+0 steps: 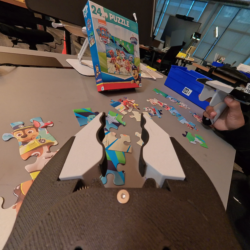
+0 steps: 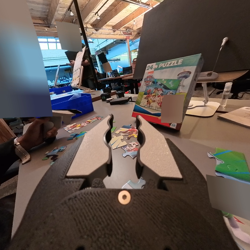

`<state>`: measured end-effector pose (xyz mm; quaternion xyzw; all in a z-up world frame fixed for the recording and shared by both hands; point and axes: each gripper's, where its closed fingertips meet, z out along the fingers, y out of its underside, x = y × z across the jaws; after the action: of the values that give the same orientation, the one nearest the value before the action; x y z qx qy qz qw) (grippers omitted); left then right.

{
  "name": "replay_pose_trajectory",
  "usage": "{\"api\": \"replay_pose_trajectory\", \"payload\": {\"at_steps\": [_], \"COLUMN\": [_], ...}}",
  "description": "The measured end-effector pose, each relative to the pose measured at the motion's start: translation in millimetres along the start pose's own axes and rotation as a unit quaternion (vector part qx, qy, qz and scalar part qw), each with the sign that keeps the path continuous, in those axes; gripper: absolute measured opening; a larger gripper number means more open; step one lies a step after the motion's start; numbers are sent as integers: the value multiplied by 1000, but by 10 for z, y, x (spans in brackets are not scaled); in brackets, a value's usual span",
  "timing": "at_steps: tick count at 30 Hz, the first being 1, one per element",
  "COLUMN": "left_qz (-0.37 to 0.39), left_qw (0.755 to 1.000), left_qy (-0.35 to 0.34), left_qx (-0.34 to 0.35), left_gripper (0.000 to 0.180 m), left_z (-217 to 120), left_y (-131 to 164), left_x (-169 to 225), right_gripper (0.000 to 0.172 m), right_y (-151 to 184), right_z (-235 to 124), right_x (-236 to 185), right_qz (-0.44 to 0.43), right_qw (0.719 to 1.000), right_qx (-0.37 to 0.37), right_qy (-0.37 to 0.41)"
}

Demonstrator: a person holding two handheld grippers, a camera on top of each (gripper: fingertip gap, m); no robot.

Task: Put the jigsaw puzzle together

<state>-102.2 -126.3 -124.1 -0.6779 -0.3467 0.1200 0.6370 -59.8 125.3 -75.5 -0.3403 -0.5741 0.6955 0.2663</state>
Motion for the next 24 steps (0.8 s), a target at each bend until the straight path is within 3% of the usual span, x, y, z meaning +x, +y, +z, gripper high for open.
{"api": "replay_pose_trajectory", "payload": {"at_steps": [24], "left_qz": [-1], "left_qw": [1000], "left_qy": [0], "left_qx": [1], "left_gripper": [50], "left_z": [-7], "left_y": [-3], "left_x": [-4], "right_gripper": [27], "right_y": [-307], "right_z": [-206], "right_x": [81], "right_qz": [-3], "right_qw": [996], "right_qx": [87], "right_qy": [24]}}
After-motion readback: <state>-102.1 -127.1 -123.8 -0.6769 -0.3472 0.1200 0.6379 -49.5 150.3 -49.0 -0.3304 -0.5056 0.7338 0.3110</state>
